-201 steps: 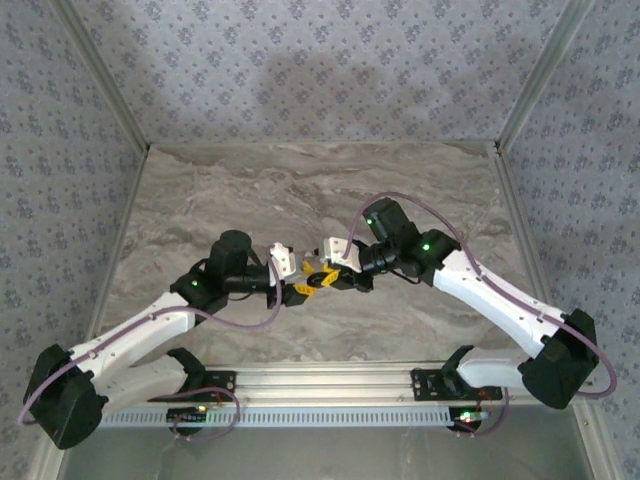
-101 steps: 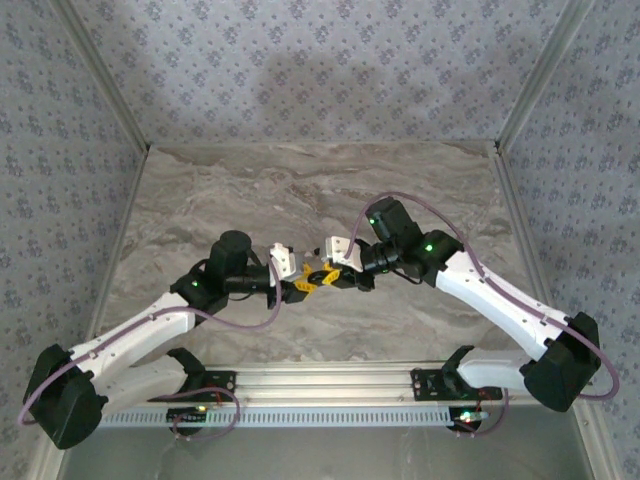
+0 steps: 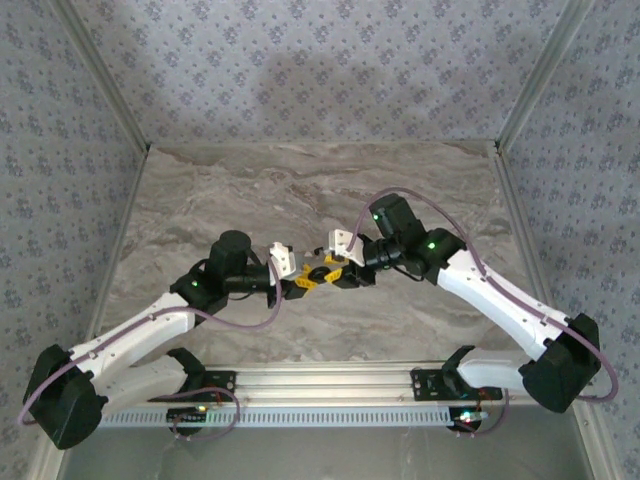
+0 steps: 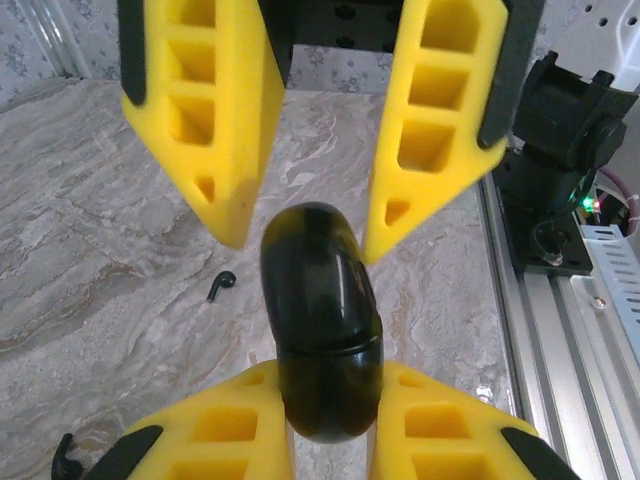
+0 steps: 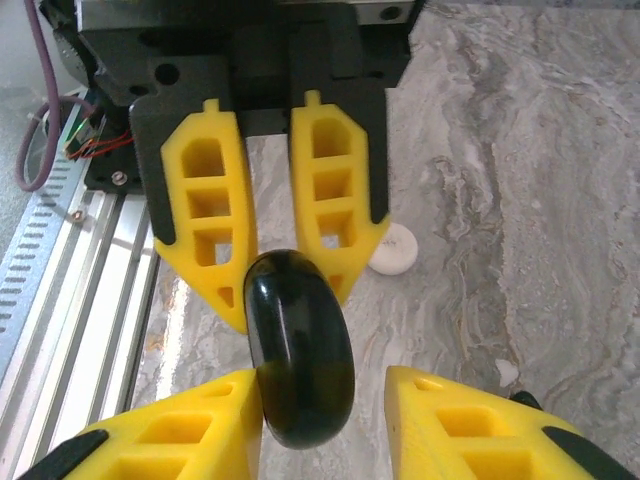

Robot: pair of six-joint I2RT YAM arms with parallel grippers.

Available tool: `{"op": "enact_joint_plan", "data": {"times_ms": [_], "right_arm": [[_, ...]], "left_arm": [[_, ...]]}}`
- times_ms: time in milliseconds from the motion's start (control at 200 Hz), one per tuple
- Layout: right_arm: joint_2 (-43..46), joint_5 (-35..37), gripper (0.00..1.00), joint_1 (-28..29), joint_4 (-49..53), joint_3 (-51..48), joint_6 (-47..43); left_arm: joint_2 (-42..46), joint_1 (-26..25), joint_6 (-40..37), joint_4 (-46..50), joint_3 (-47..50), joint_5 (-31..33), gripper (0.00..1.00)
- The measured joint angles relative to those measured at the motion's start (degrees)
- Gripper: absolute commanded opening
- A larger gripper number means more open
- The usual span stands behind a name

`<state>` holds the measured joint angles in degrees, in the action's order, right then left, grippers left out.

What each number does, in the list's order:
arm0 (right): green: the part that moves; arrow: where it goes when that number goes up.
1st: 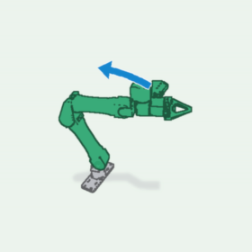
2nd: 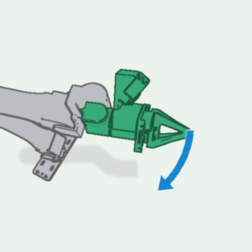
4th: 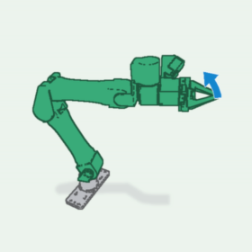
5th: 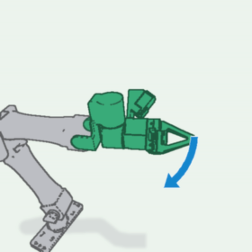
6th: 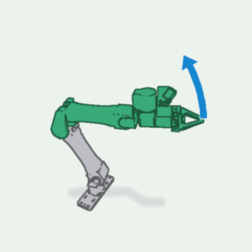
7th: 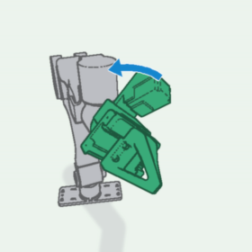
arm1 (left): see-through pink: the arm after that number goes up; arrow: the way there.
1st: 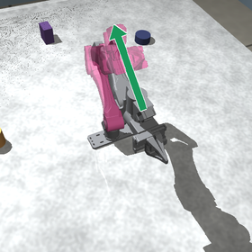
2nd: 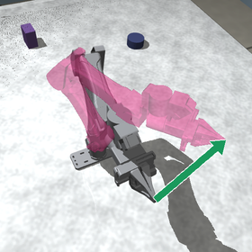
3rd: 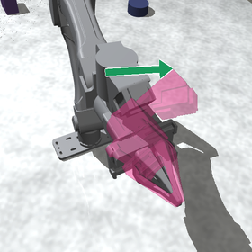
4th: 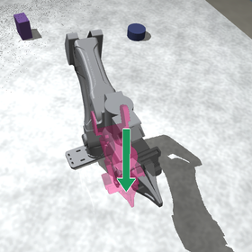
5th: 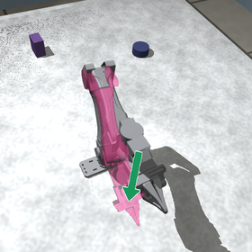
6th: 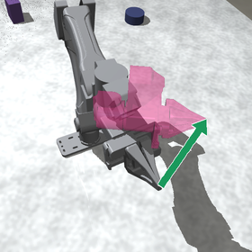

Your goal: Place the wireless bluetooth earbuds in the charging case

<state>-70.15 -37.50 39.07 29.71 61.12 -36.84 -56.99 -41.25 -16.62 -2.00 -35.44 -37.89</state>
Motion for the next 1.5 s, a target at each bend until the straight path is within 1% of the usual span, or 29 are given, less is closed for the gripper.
{"op": "enact_joint_plan", "data": {"times_ms": [200, 405, 795, 1499], "right_arm": [[0.04, -0.52, 0.42, -4.28, -2.97, -0.24, 2.29], [0.04, -0.90, 0.43, -6.47, -4.42, -0.26, 4.55], [0.04, -1.01, 0.45, -7.72, -5.29, -0.31, 7.52], [1.07, -2.45, 0.48, -8.09, -5.81, -0.87, 9.73]], "left_arm": [[-0.02, 0.00, -0.07, 0.55, 0.00, -0.13, 0.18], [-0.02, -0.02, -0.11, 0.52, 0.00, -0.17, 0.18], [-0.02, -0.02, -0.28, 0.52, 0.00, -0.20, 0.16], [-0.02, -0.02, -0.24, -1.05, 0.74, -0.13, 0.15]]}}
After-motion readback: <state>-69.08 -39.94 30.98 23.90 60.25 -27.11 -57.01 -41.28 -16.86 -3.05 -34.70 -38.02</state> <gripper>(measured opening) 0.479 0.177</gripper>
